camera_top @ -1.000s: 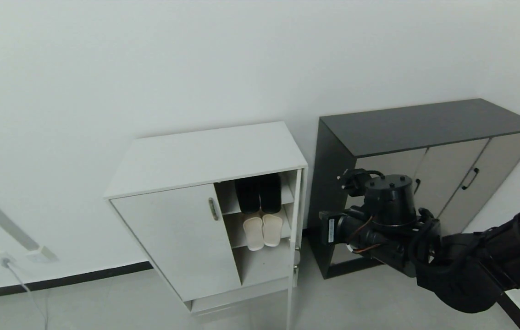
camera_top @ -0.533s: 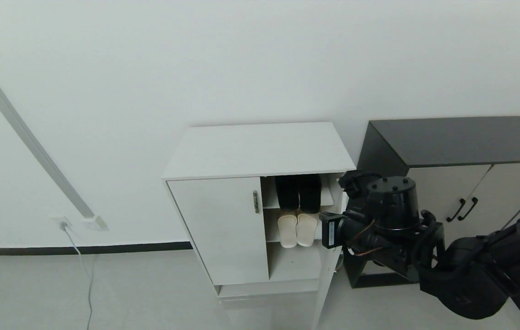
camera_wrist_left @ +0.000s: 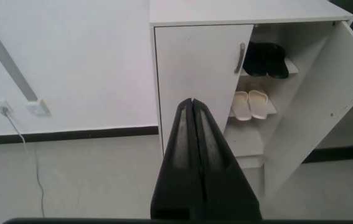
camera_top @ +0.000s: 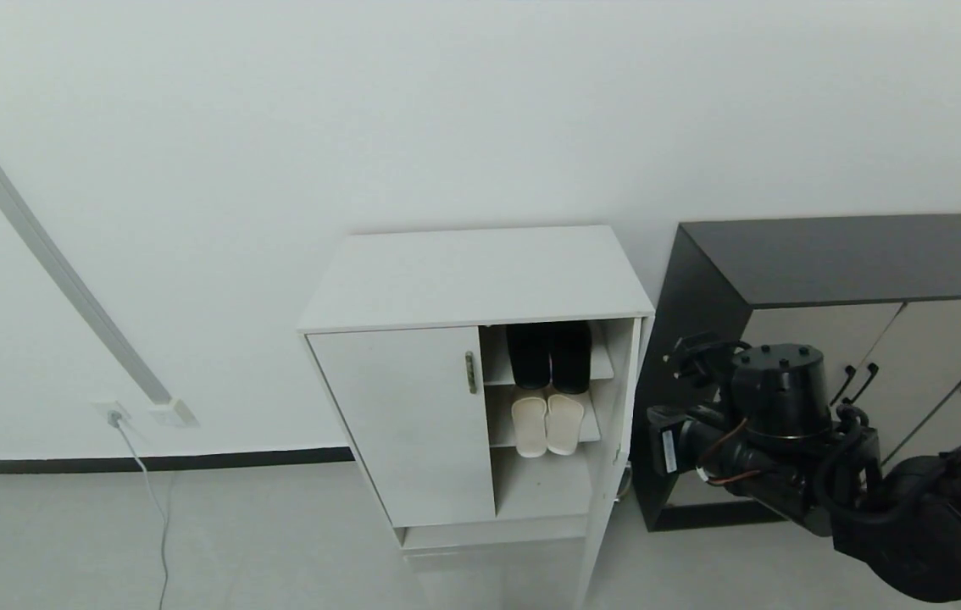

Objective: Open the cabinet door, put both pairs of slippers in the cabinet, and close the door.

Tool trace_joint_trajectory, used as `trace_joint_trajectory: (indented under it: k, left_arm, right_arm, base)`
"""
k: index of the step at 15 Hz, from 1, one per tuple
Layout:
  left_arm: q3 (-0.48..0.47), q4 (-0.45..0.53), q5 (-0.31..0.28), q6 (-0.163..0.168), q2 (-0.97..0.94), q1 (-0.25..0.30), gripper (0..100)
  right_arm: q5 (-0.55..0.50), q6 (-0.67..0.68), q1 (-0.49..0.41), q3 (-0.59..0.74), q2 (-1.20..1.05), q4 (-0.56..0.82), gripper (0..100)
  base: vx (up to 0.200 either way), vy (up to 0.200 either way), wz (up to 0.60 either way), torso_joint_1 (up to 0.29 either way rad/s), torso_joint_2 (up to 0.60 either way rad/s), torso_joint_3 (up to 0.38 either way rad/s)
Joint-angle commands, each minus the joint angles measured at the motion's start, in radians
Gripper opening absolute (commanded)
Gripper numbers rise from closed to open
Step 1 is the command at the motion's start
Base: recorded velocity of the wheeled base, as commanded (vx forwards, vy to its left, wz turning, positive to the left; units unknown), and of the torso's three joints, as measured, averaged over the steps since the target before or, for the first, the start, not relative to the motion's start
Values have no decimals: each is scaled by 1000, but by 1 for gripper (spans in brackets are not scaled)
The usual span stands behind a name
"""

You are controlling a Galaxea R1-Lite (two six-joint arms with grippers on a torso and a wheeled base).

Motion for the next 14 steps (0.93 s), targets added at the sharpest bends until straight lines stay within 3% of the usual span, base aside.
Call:
trace_joint_trajectory:
  k: [1, 4, 8, 14]
  left_arm:
    - [-1, 1, 0, 0, 1, 0, 0]
    - [-1, -1, 1, -2, 1, 0, 0]
    - [-1, -2, 1, -3, 1, 0, 0]
    - [-1, -2, 1, -3, 1, 0, 0]
  right_arm:
    - [1, -4, -18, 54, -15, -1, 0]
    - [10, -4, -25, 108, 5, -1, 0]
    - [13, -3, -31, 144, 75, -27, 0]
    - [49, -1, -32, 134, 206, -188, 0]
  base:
    - [200, 0, 0, -2, -2, 2]
    - [200, 0, 0, -4, -4, 4]
    - [0, 0, 0, 14, 3, 1]
    - [0, 0, 0, 0, 0, 0]
